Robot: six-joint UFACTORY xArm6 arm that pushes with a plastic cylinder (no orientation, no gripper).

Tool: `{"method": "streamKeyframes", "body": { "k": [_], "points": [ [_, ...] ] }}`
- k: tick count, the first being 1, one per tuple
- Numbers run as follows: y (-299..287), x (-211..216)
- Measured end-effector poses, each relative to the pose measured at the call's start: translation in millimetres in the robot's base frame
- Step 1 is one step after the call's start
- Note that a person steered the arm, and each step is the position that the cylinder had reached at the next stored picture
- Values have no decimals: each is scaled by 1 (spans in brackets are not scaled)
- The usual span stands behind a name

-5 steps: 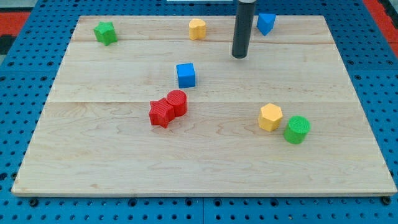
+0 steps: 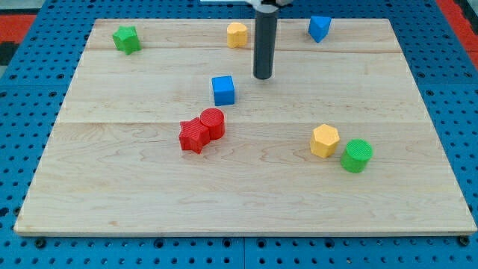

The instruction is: Place the yellow hexagon towards the bottom right side of the red circle

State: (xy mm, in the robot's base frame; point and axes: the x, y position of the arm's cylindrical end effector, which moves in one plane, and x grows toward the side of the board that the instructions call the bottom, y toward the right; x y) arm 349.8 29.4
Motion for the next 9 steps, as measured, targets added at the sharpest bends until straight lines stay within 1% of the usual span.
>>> {"method": "streamKeyframes", "body": {
  "k": [1,2,3,5,6,7,8,9],
  "points": [
    [43,31],
    [136,61],
    [154,101],
    [72,160],
    [-14,172],
    [-11,172],
    [23,161],
    [-19,148]
  ]
}}
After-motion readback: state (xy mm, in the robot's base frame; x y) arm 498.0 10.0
